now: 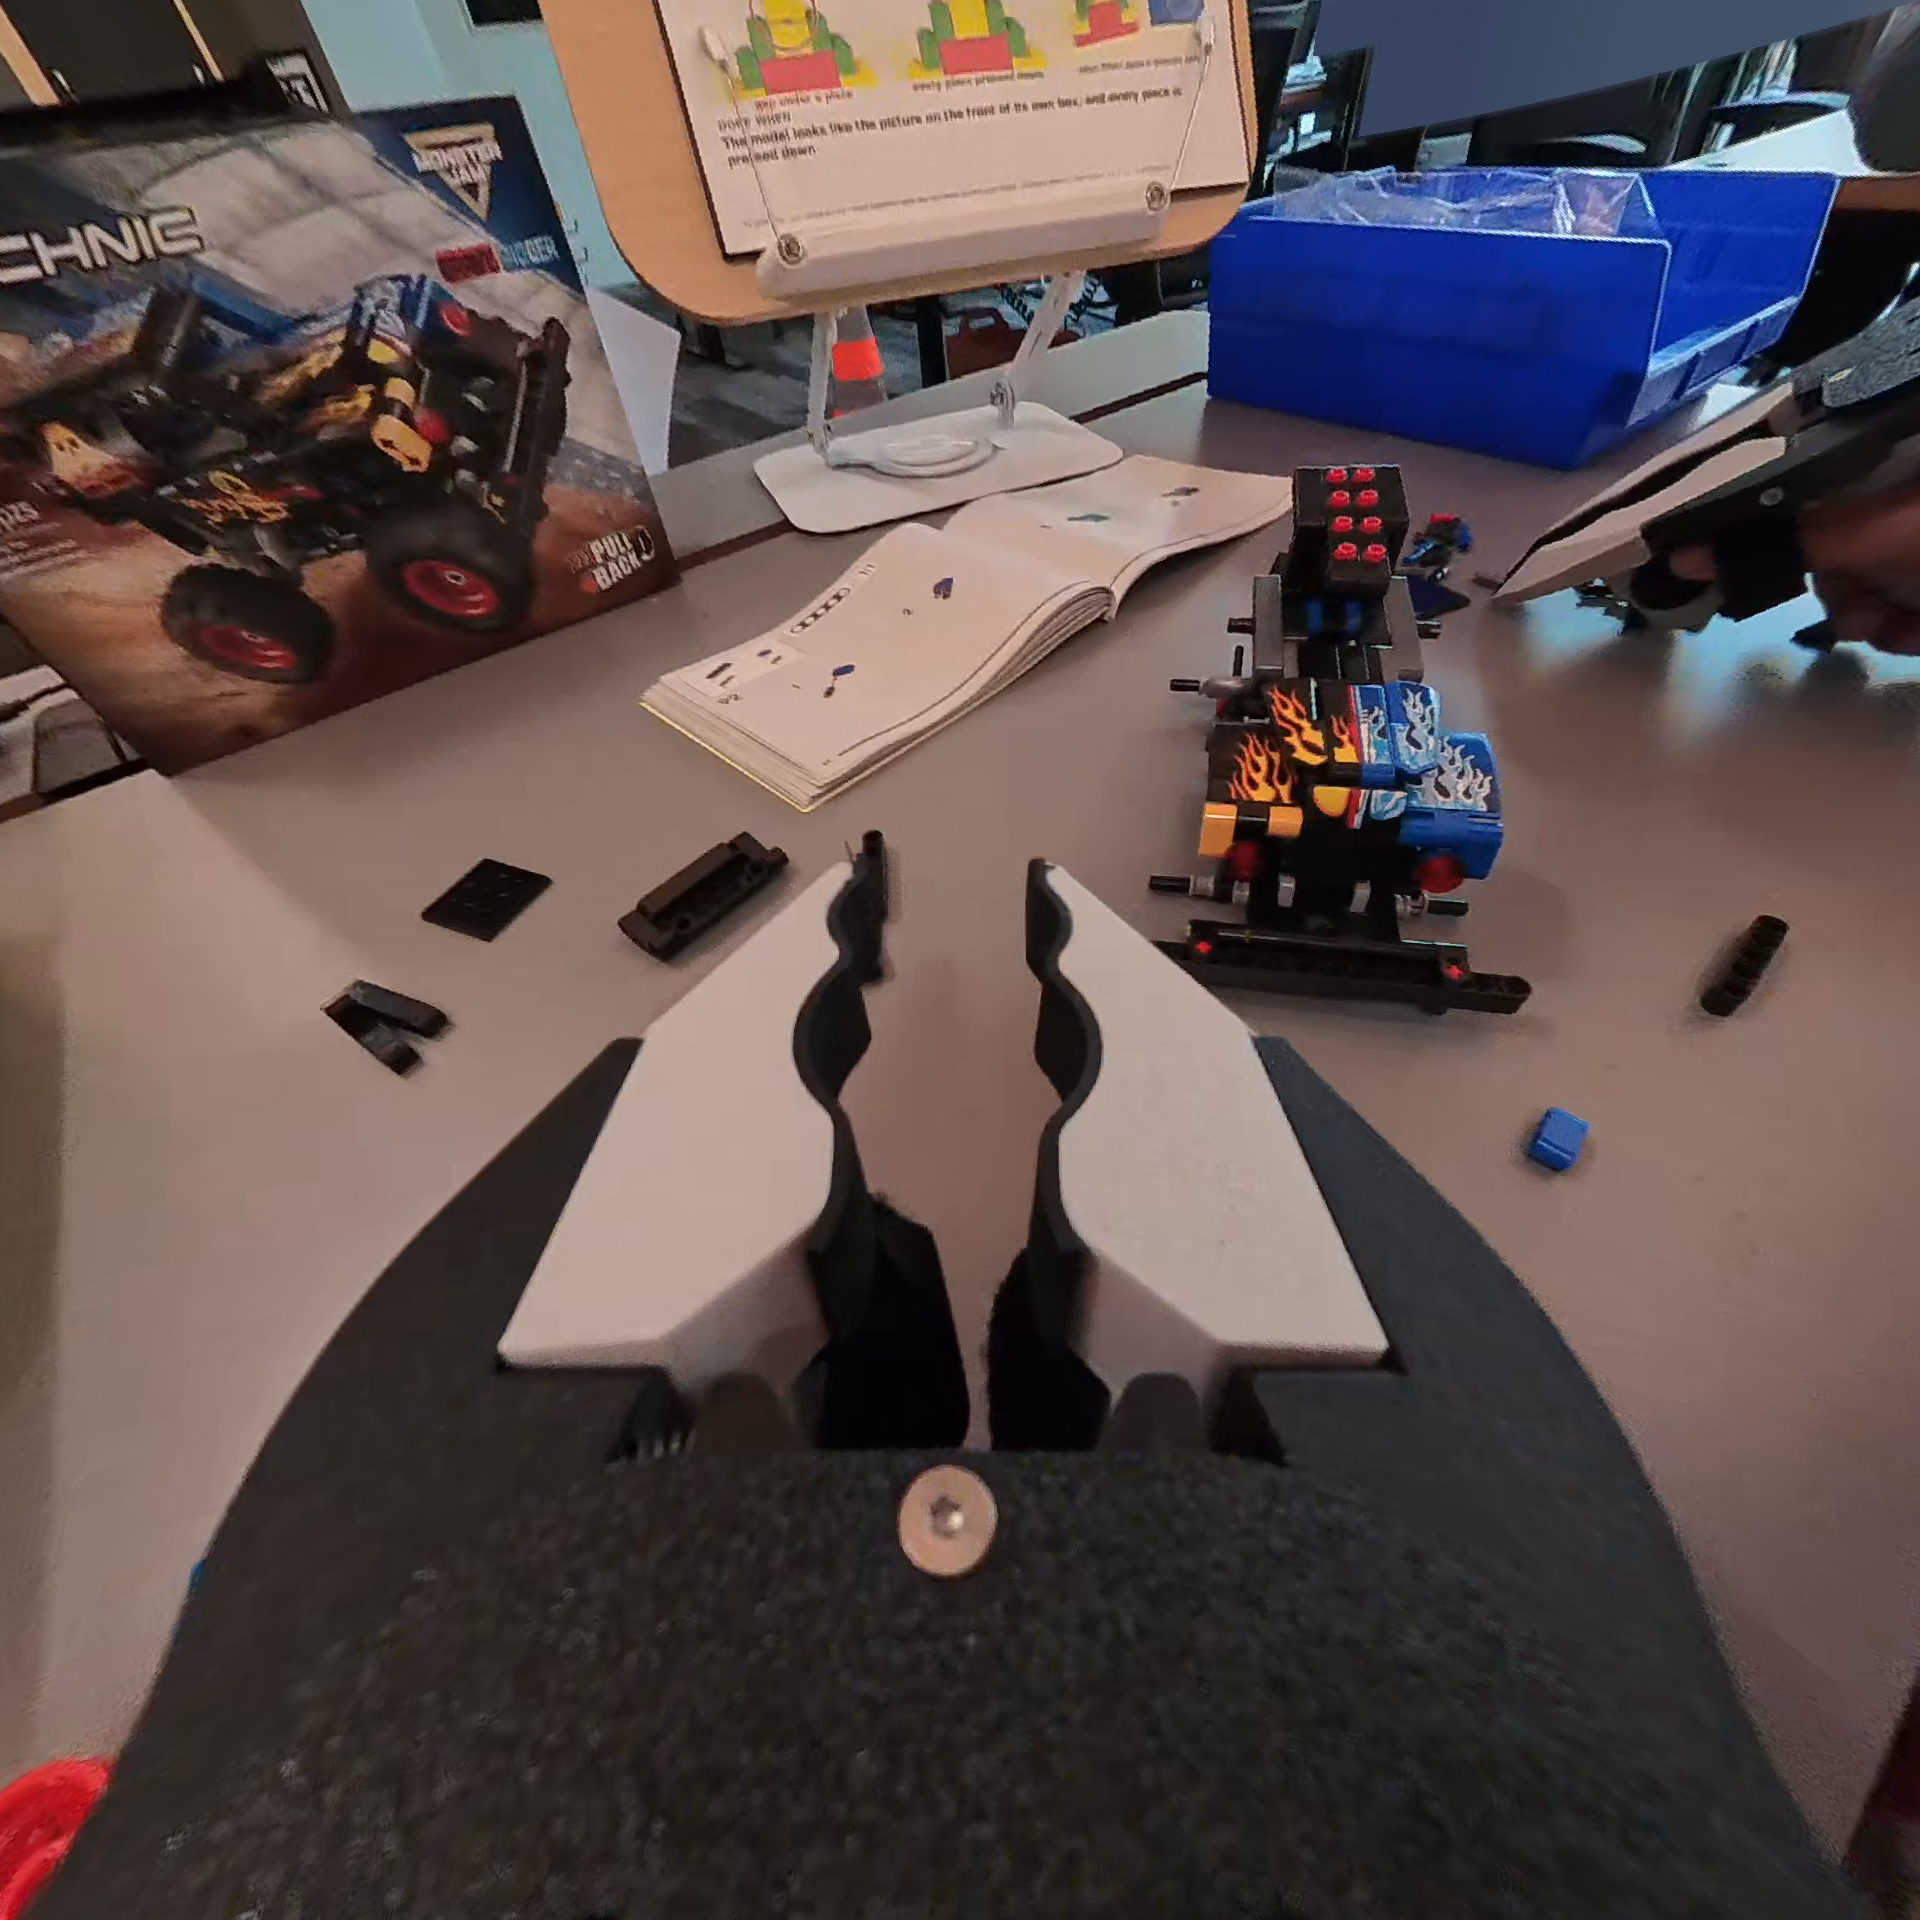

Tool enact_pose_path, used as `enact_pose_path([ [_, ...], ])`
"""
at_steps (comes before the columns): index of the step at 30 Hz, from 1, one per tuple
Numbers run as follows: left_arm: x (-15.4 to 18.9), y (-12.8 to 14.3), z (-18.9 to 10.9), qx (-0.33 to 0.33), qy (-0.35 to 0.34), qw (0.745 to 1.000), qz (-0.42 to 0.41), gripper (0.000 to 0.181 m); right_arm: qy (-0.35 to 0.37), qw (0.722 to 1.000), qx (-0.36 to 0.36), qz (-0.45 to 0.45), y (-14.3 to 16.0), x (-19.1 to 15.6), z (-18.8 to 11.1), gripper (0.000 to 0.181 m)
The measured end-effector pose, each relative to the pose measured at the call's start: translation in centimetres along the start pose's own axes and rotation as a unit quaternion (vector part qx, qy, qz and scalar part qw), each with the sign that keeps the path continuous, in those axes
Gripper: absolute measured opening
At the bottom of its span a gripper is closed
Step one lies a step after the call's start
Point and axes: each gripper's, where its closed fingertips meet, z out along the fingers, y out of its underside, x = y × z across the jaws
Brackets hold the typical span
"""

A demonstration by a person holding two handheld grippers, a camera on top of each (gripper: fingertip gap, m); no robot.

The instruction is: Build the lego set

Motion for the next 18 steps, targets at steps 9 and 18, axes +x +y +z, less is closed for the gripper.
enact_pose_path([
  [9,0.0,-0.1,1.5,0.033,-0.007,0.999,0.030,0.022,-0.011,1.000,0.007,0.018,-0.3,0.5,0.1,0.004],
  [18,-0.8,-0.1,0.7,0.043,-0.011,0.999,-0.004,0.021,-0.202,0.968,0.074,-0.131,-0.5,-12.0,-5.8,0.004],
])
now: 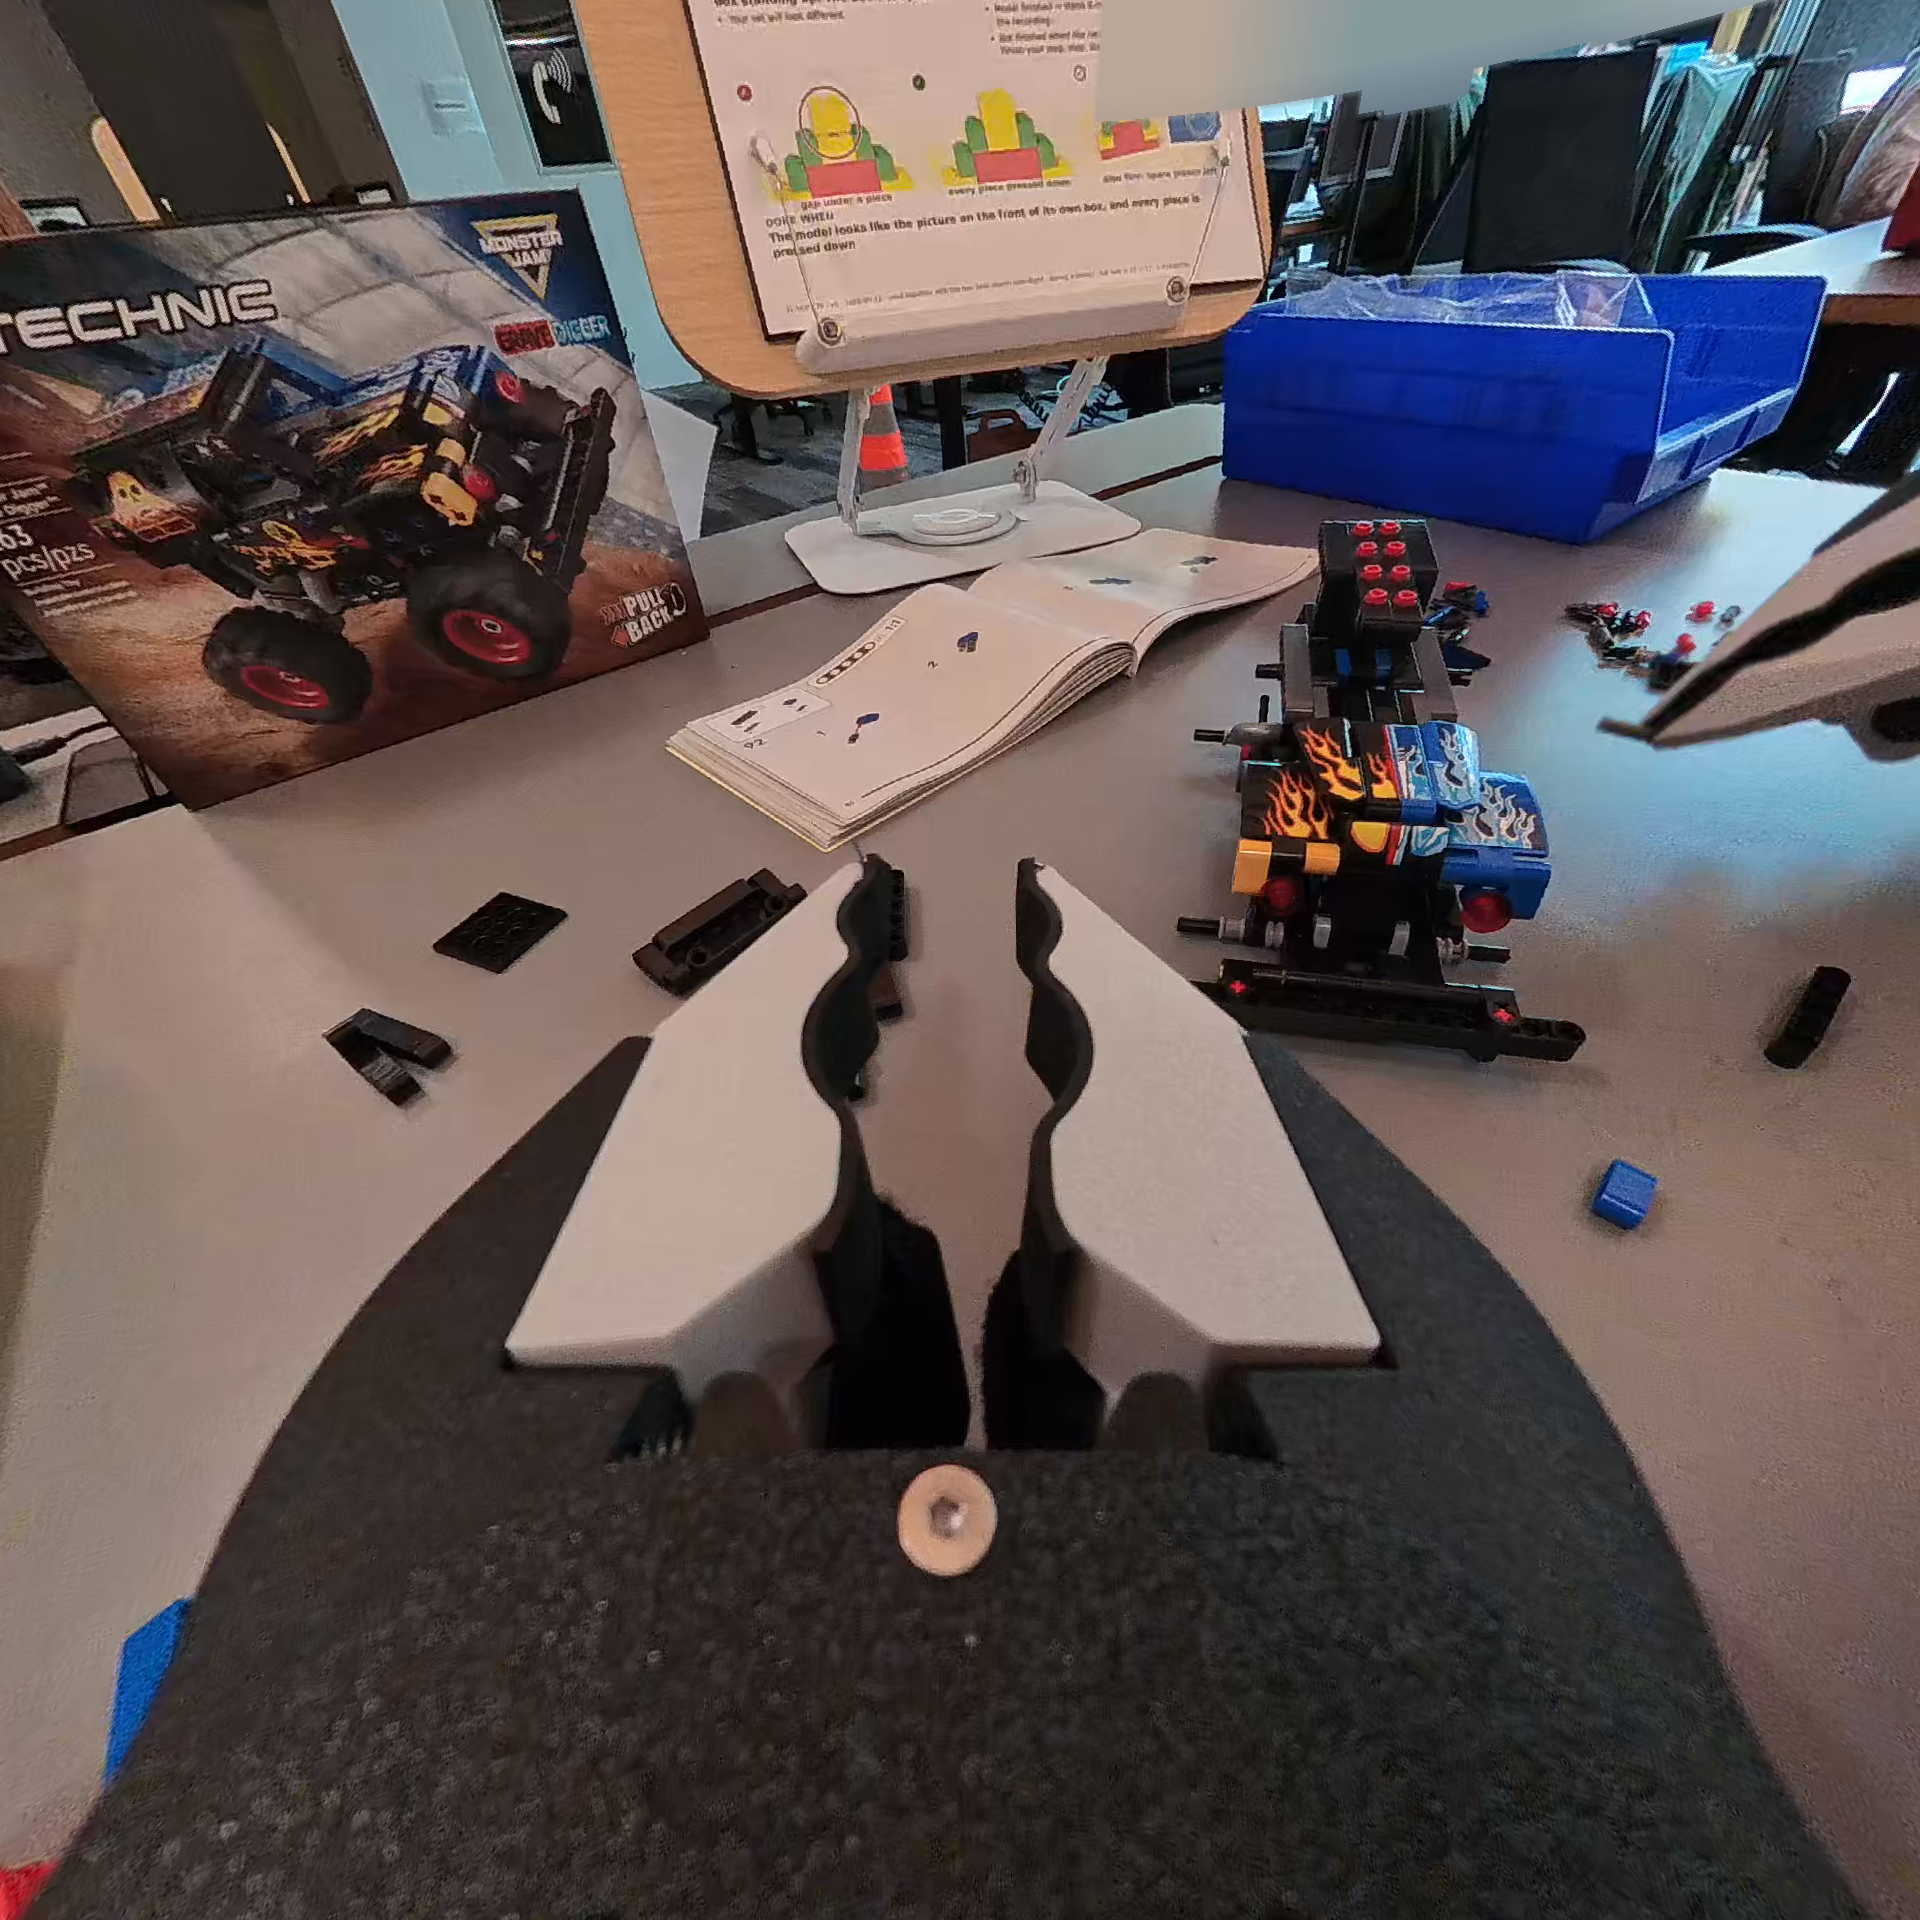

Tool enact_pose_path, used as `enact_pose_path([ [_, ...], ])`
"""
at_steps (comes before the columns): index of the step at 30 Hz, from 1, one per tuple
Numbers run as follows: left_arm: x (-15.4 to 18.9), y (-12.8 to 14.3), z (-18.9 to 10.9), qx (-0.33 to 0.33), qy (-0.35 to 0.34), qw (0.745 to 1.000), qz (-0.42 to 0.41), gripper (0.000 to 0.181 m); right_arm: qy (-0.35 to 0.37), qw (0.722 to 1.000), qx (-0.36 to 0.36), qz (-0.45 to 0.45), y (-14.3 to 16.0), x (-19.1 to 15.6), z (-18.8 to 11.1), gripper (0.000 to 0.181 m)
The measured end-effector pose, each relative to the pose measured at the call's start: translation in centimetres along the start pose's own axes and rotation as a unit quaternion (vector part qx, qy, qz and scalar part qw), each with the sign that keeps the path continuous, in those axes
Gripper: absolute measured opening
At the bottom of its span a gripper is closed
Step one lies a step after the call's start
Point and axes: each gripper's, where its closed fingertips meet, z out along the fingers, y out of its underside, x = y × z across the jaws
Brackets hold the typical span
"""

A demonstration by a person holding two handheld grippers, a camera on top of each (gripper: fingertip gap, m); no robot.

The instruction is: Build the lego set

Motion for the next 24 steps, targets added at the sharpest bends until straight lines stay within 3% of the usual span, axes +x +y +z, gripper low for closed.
enact_pose_path([
  [2,0.2,0.1,0.0,-0.002,0.002,1.000,0.008,0.021,-0.028,0.999,-0.016,-0.004,0.7,-2.3,0.7,0.004],
  [6,0.6,0.3,0.2,-0.009,0.006,1.000,0.023,0.022,-0.039,0.999,-0.031,-0.010,1.7,-3.6,1.5,0.004],
  [13,0.2,0.3,0.2,-0.008,0.001,1.000,0.010,0.022,-0.029,0.999,-0.042,-0.015,2.6,-3.3,1.8,0.005],
  [17,0.0,0.2,0.2,-0.007,0.003,1.000,0.001,0.022,-0.028,0.999,-0.020,0.006,2.0,-2.9,1.2,0.017],
  [20,0.1,0.2,0.2,-0.007,0.006,1.000,0.001,0.022,0.014,1.000,0.009,0.020,1.2,0.3,-1.0,0.017],
  [24,0.2,0.3,0.3,-0.008,0.009,1.000,0.004,0.022,0.165,0.985,0.006,0.054,2.8,10.2,-5.2,0.018],
])
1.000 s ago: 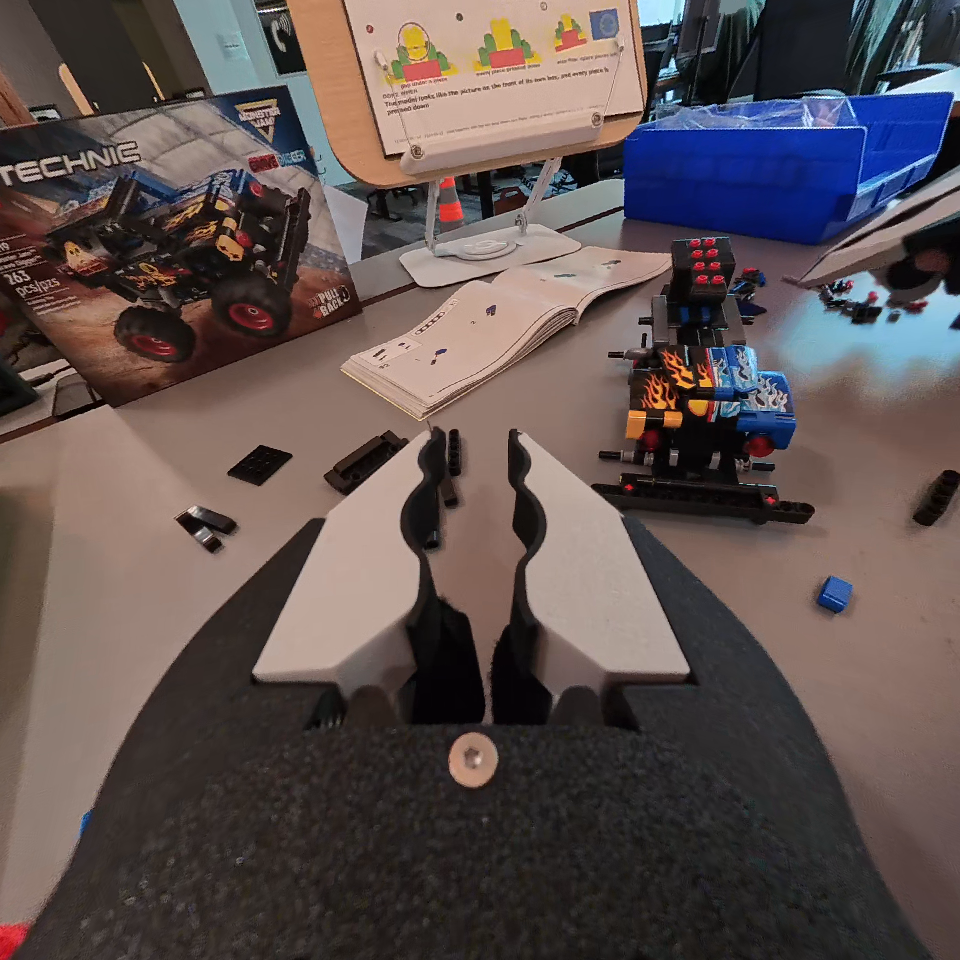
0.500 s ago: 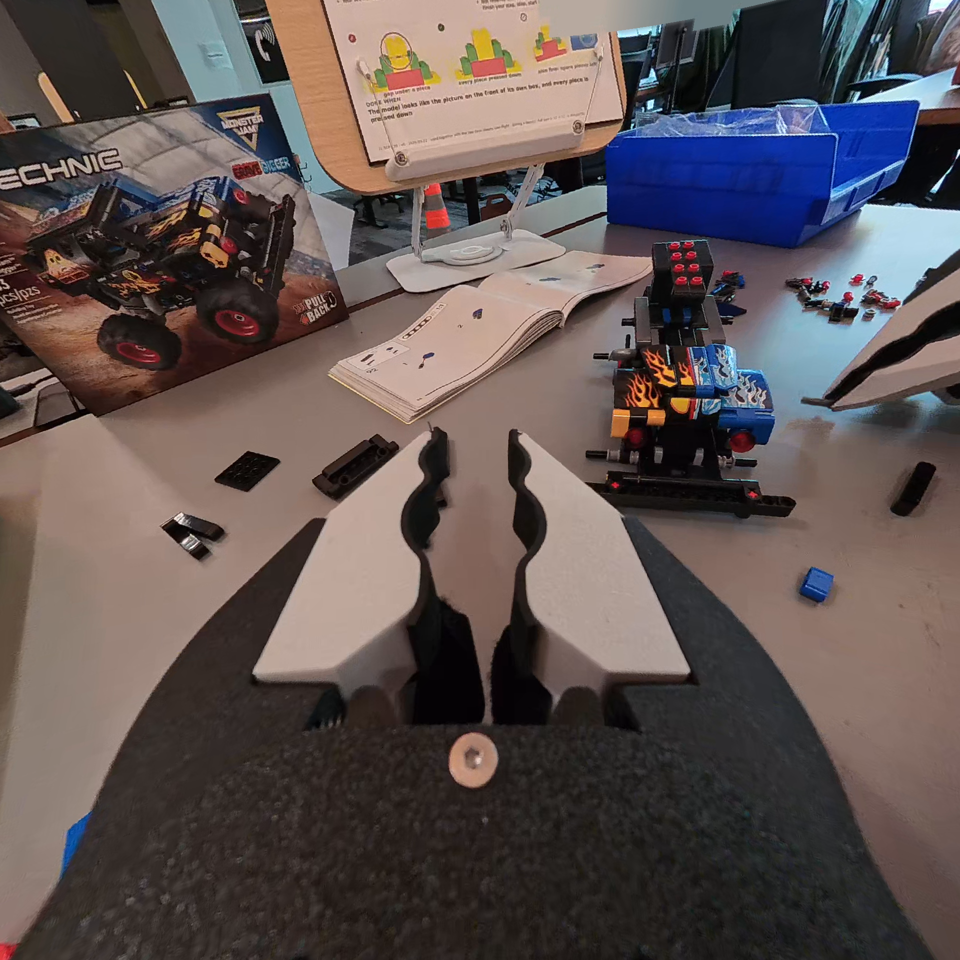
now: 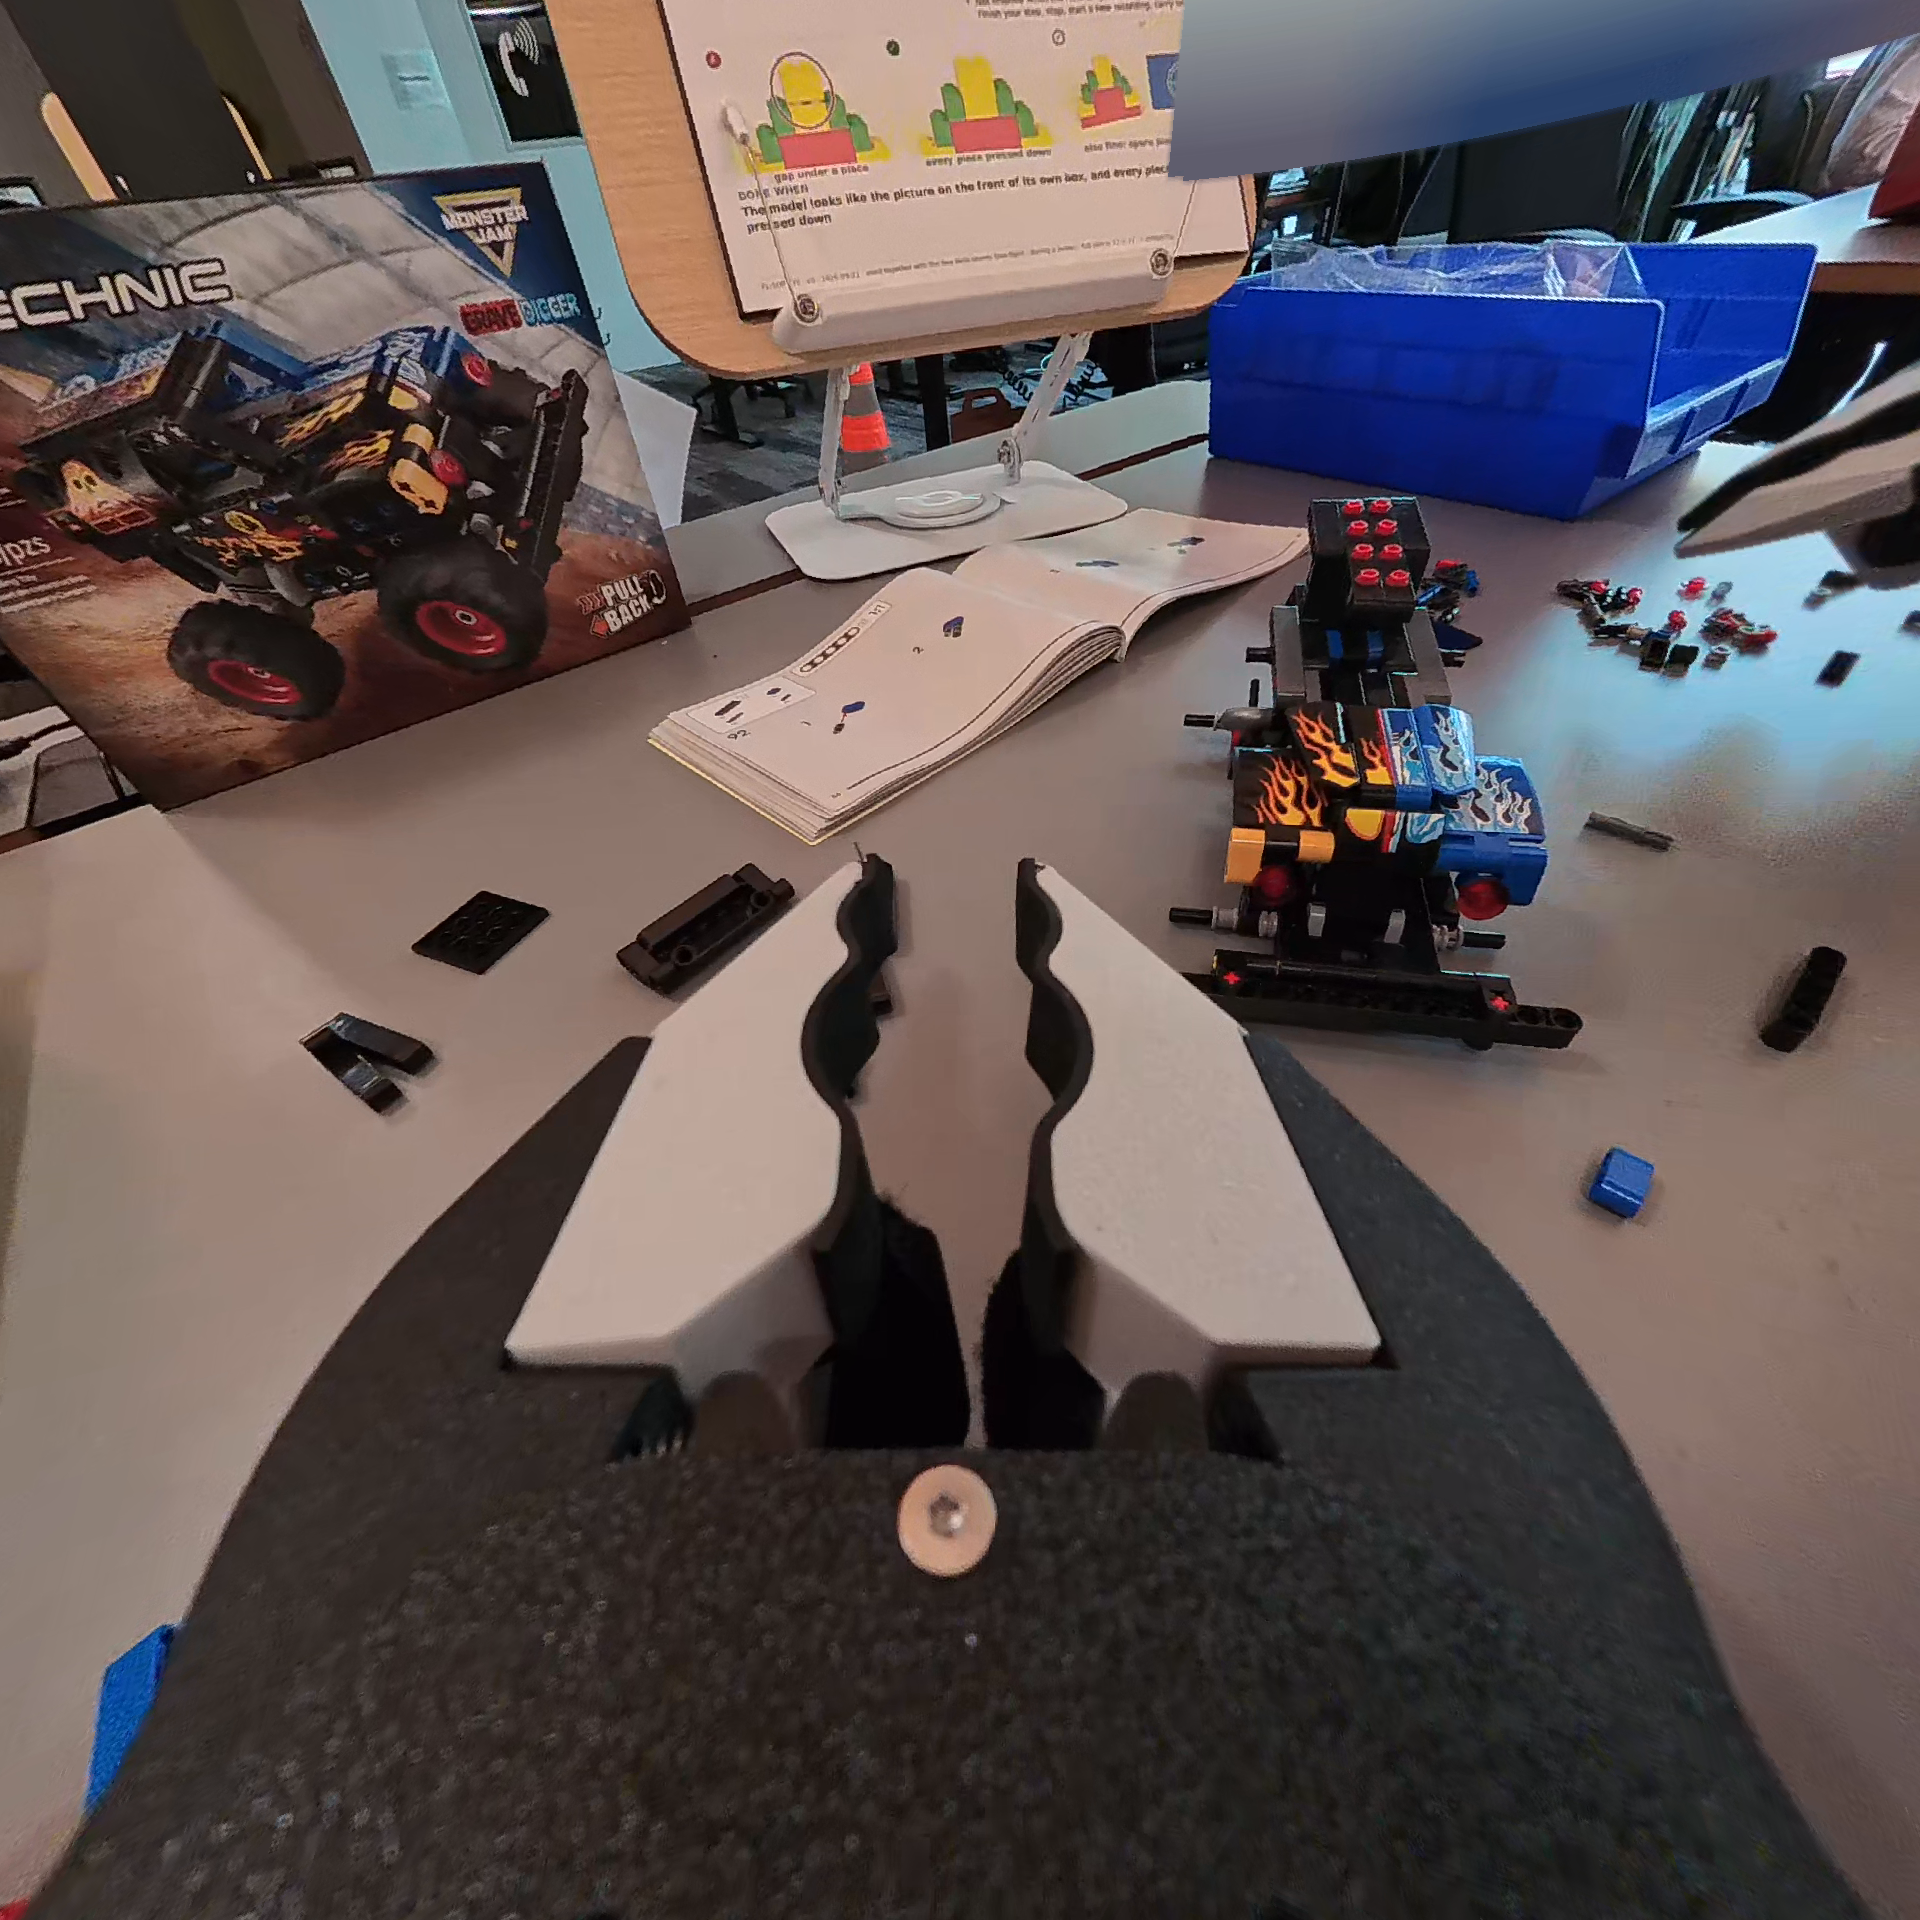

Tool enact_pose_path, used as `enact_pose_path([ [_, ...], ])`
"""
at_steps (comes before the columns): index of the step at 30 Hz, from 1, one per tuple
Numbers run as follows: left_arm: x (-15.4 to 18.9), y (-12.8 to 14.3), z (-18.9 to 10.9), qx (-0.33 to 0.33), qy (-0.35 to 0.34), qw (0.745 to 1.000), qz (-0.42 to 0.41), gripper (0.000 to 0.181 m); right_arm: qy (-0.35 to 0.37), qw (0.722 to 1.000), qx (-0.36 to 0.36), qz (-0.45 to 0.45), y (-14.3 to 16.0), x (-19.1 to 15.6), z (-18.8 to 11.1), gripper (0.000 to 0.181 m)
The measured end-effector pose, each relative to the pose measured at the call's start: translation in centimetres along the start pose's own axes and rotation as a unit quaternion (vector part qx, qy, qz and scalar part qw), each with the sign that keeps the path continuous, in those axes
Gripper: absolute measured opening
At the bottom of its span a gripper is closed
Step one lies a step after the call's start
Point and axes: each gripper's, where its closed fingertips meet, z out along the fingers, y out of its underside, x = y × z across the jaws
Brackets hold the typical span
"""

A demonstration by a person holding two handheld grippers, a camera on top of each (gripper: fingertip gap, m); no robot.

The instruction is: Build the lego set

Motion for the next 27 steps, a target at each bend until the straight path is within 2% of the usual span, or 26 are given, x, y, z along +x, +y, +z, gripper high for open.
enact_pose_path([
  [2,0.0,0.0,0.0,0.001,0.001,1.000,-0.001,0.022,0.050,0.998,-0.023,0.015,1.5,4.2,0.4,0.021],
  [3,0.0,0.0,0.0,0.001,0.001,1.000,-0.002,0.022,0.047,0.998,-0.032,0.029,2.1,5.1,0.8,0.023],
  [8,-0.2,-0.1,0.0,0.002,0.001,1.000,-0.010,0.022,-0.006,0.995,-0.062,0.081,3.8,5.3,2.4,0.027],
  [12,-0.2,-0.1,0.0,0.002,0.002,1.000,-0.013,0.022,0.027,0.996,-0.069,0.049,4.3,5.8,2.7,0.024],
  [14,-0.2,0.0,0.0,0.001,0.004,1.000,-0.013,0.022,0.031,0.996,-0.069,0.038,4.4,5.8,2.8,0.016],
  [20,-0.2,-0.1,0.0,0.005,0.005,1.000,-0.013,0.022,0.030,0.997,-0.065,0.041,3.9,5.8,2.4,0.015],
  [23,-0.2,-0.1,0.0,0.005,0.004,1.000,-0.013,0.022,-0.020,1.000,-0.013,0.015,0.9,2.3,1.2,0.015],
  [25,-0.2,-0.1,0.0,0.004,0.003,1.000,-0.011,0.022,-0.112,0.993,0.009,-0.027,-0.6,-3.5,0.5,0.015],
  [27,-0.1,-0.1,0.0,0.004,0.002,1.000,-0.009,0.022,-0.183,0.981,0.000,-0.065,0.0,-9.1,0.4,0.015],
])
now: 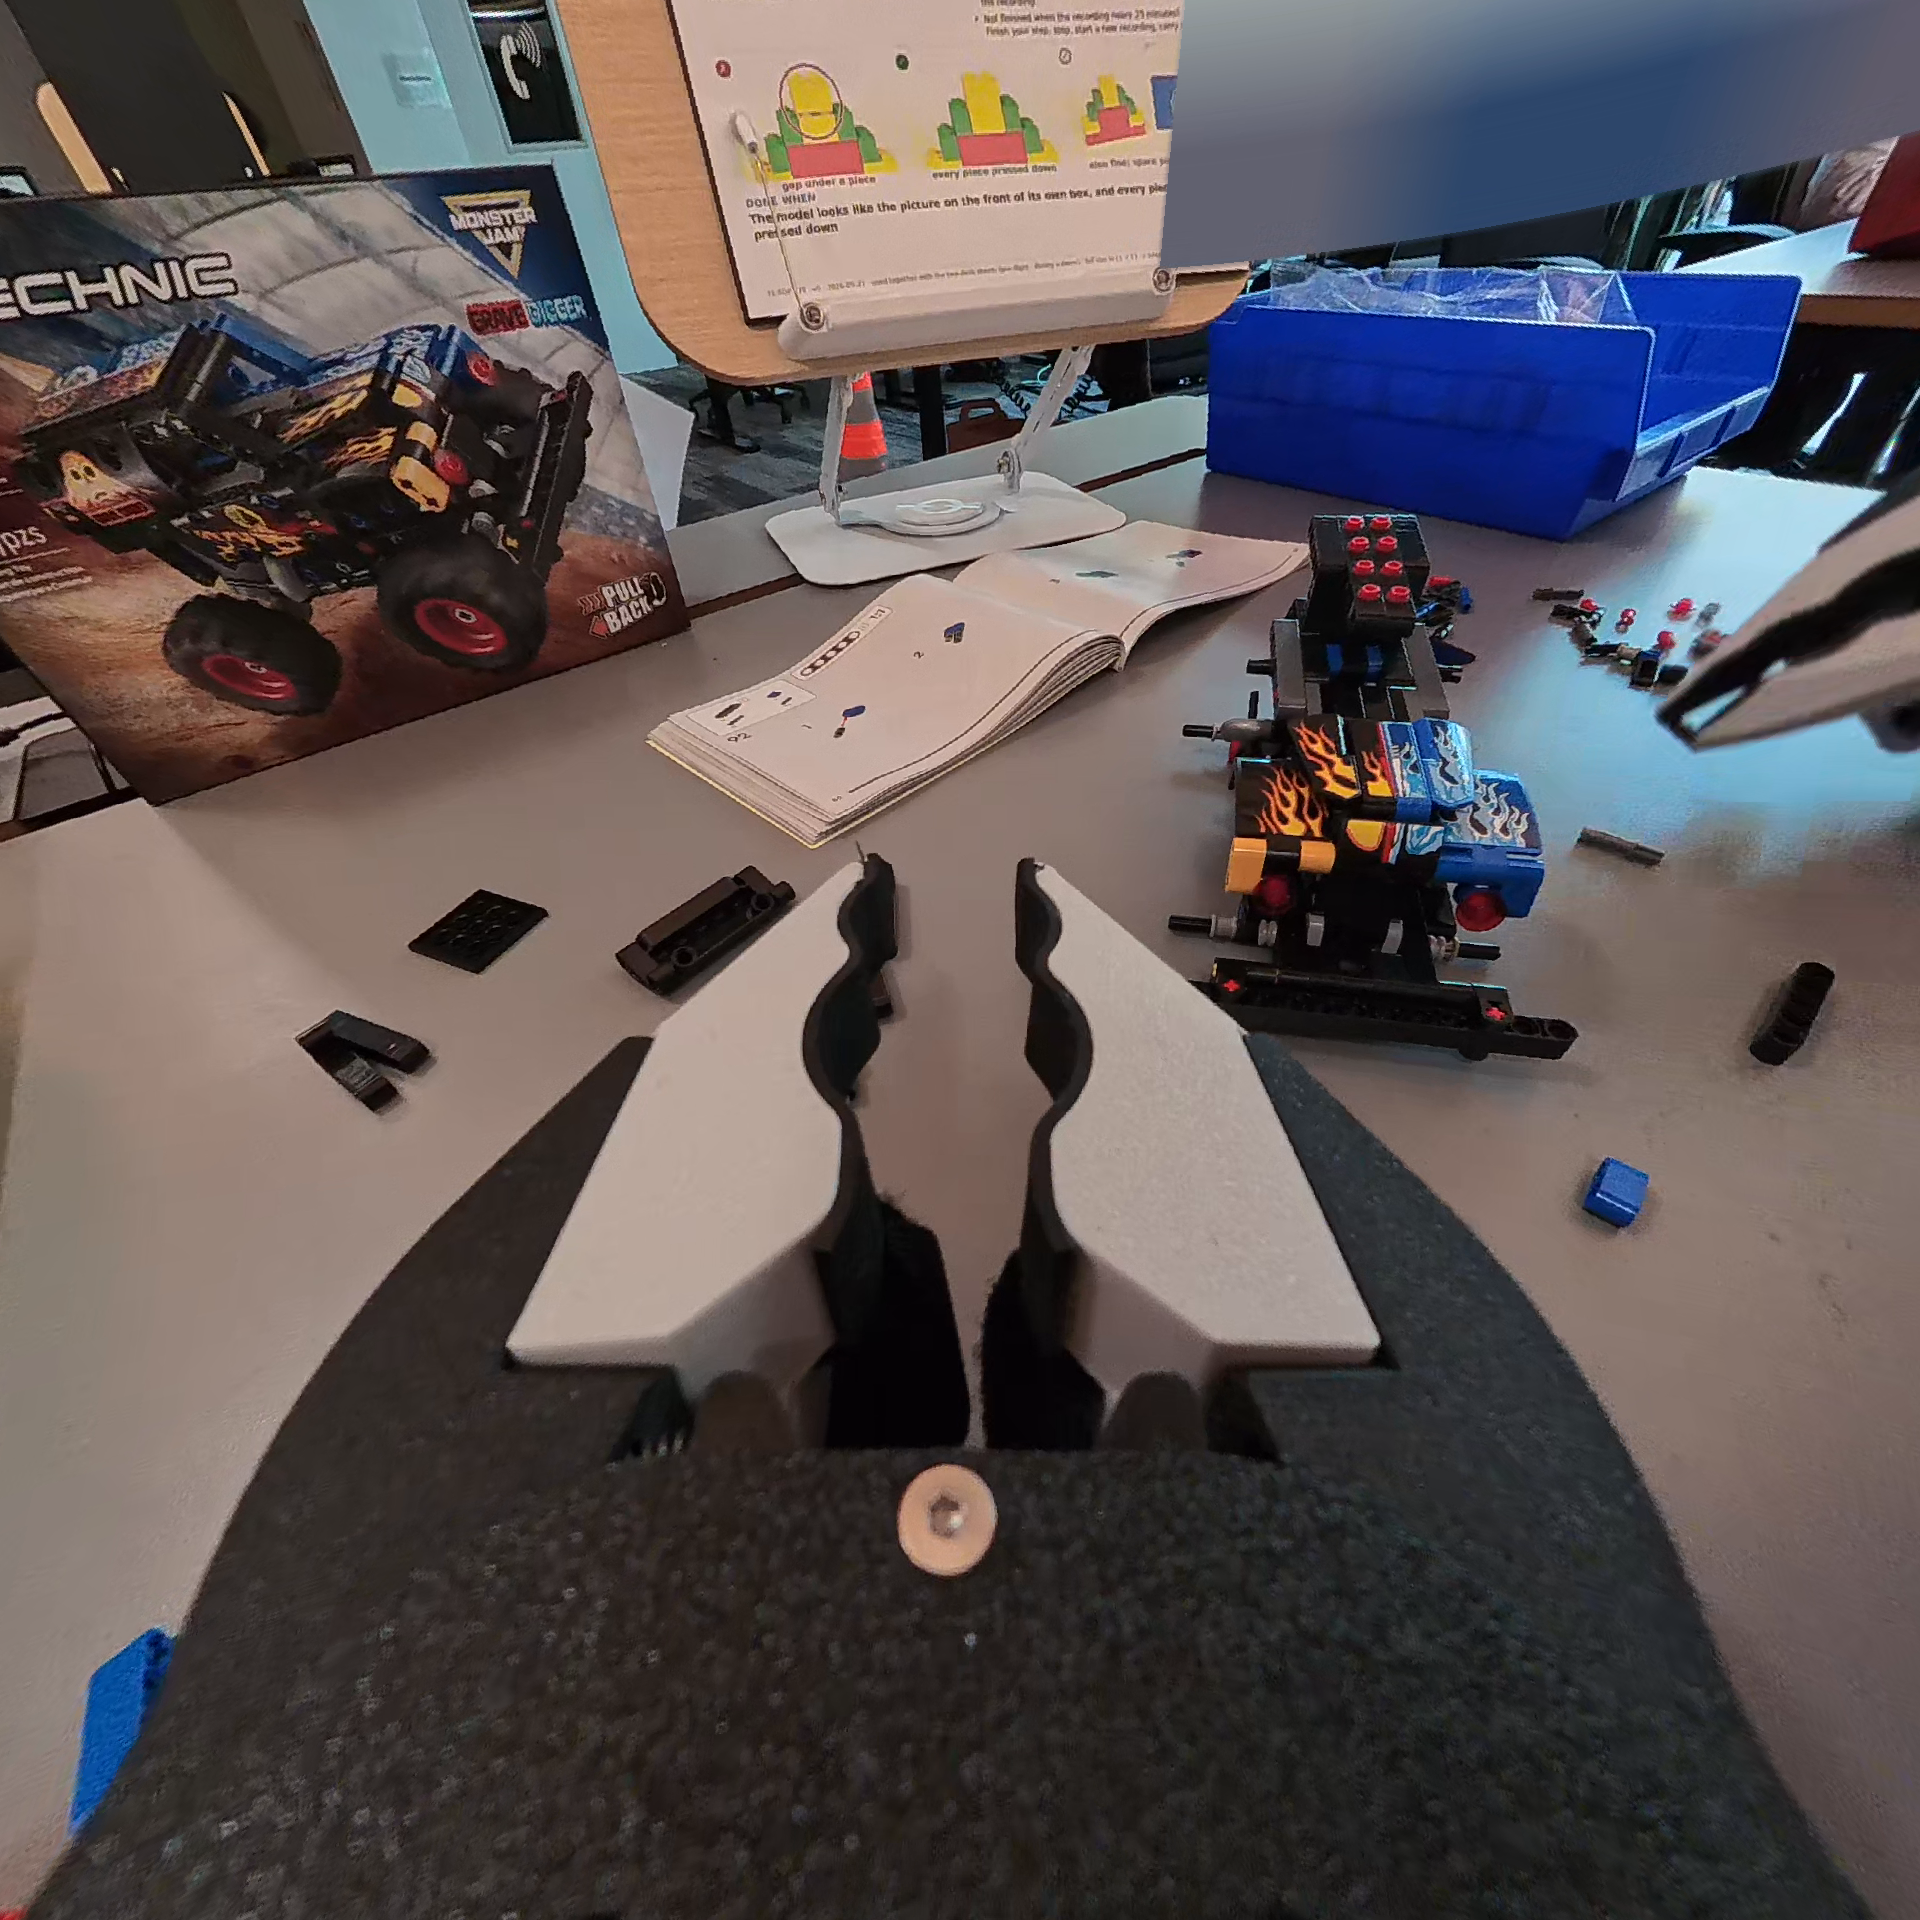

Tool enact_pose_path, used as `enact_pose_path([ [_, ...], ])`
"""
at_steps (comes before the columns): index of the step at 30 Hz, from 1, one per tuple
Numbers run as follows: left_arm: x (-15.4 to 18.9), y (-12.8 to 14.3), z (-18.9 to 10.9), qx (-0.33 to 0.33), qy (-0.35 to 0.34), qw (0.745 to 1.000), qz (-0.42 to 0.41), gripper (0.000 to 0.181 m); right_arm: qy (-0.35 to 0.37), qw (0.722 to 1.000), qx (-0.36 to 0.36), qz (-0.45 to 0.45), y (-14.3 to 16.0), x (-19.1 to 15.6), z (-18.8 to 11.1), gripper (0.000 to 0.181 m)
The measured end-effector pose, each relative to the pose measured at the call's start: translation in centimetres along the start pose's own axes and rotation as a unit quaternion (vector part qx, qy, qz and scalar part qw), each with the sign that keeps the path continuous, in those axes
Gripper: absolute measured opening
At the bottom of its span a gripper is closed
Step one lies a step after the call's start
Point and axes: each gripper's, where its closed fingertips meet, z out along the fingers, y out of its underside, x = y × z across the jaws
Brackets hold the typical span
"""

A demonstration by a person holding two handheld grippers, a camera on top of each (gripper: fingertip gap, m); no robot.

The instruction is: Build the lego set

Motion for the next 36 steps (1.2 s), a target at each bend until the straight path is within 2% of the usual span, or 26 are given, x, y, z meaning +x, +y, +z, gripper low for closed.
enact_pose_path([
  [3,-0.1,-0.1,-0.1,0.005,-0.002,1.000,0.000,0.021,-0.027,0.999,-0.042,-0.019,1.6,-3.5,2.4,0.015],
  [9,0.3,-0.2,-0.2,0.008,0.004,1.000,0.006,0.021,-0.011,0.998,-0.048,-0.032,1.6,-3.6,2.8,0.016],
  [11,0.2,-0.3,-0.3,0.011,0.005,1.000,0.001,0.021,-0.012,0.998,-0.048,-0.025,1.6,-3.3,2.7,0.027],
  [14,0.1,-0.4,-0.4,0.015,0.007,1.000,-0.008,0.021,0.042,0.999,-0.013,-0.015,0.6,-0.3,1.0,0.029],
  [16,0.1,-0.3,-0.4,0.014,0.009,1.000,-0.011,0.021,0.147,0.989,0.005,0.007,0.3,4.9,-1.3,0.024],
  [18,0.1,-0.3,-0.3,0.010,0.009,1.000,-0.011,0.021,0.221,0.974,0.008,0.048,1.2,9.6,-3.5,0.020],
  [21,0.1,-0.2,-0.2,0.006,0.009,1.000,-0.009,0.021,0.213,0.970,-0.040,0.108,4.3,12.8,-3.8,0.032],
  [26,0.0,-0.1,-0.1,0.004,0.005,1.000,-0.010,0.021,0.200,0.964,-0.058,0.163,5.9,13.7,-2.9,0.031],
  [29,-0.1,-0.1,-0.1,0.002,0.005,1.000,-0.015,0.021,0.209,0.962,-0.064,0.161,6.1,13.8,-2.7,0.031],
  [36,-0.2,0.0,-0.1,0.002,0.009,1.000,-0.022,0.020,0.224,0.961,-0.065,0.146,5.9,13.9,-2.3,0.016],
])
